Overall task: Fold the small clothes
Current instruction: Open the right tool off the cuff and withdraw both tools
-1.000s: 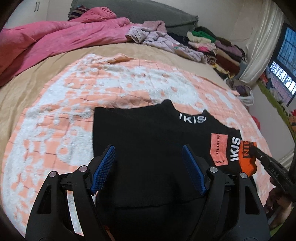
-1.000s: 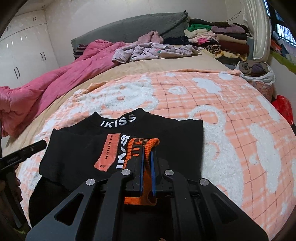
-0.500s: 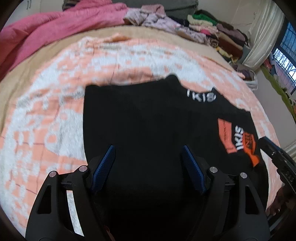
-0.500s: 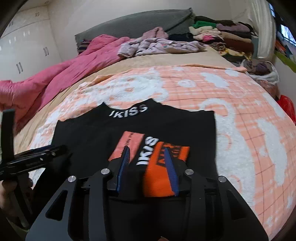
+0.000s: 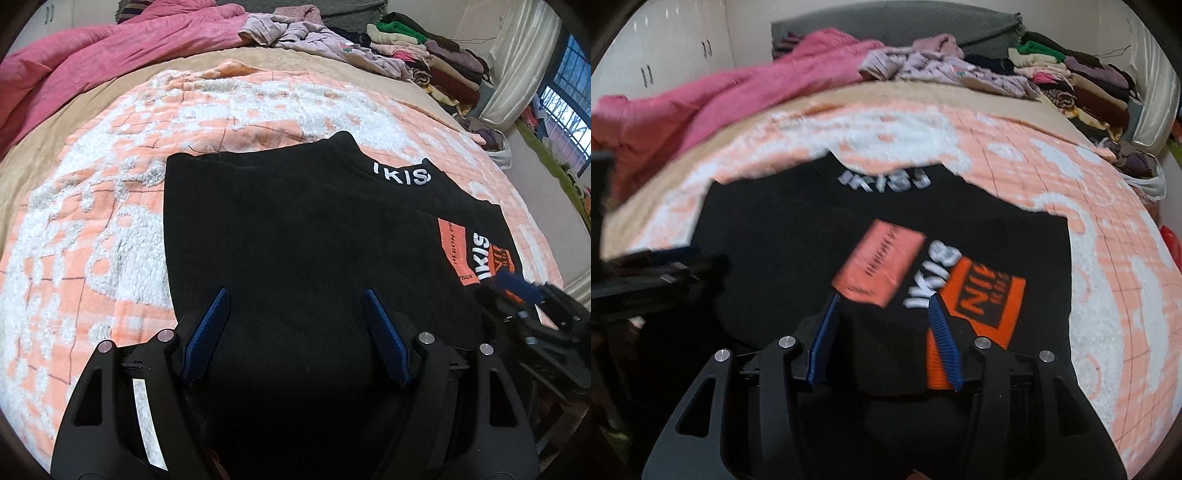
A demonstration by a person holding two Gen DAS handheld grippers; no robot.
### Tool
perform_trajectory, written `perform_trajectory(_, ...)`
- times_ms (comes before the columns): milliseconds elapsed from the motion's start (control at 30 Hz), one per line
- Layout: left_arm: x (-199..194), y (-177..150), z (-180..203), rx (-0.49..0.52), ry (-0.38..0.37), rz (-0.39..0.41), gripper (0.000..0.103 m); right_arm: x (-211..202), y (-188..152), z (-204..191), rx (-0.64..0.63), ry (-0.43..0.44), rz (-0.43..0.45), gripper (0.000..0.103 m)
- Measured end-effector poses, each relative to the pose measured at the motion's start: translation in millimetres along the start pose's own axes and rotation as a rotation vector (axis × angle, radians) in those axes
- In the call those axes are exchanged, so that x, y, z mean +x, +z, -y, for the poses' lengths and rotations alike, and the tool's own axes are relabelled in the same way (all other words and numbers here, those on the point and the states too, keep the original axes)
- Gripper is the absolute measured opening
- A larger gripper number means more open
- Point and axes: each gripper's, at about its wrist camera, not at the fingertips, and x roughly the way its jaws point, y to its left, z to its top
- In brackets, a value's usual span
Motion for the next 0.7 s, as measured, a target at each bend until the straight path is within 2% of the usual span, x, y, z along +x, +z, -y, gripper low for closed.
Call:
perform_trajectory(67, -0.3, -0.2, -0.1, 0.0, -0.002, 0.0, 0.067, 9.0, -7.0, 8.5, 0.008, -0.032, -0.026, 0.049)
perform_trajectory(167, -0.2, -0.5, 0.1, 0.003, 0.002, 0.002, 0.067, 13.5, -13.3, 20.0, 0.045, 0.005, -0.021, 0.049)
perform_trajectory(500, -3.2, -3.3, 2.9, 0.016, 0.015, 0.012, 0.067, 3.3, -11.9, 20.7, 0.085, 0.017, -0.01, 0.051)
perform_trajectory(700, -6.8, -4.3, 6.7, 0.025, 0.032, 0.019, 0.067, -12.1, -12.6, 21.0, 0.108, 0.045, 0.016, 0.06)
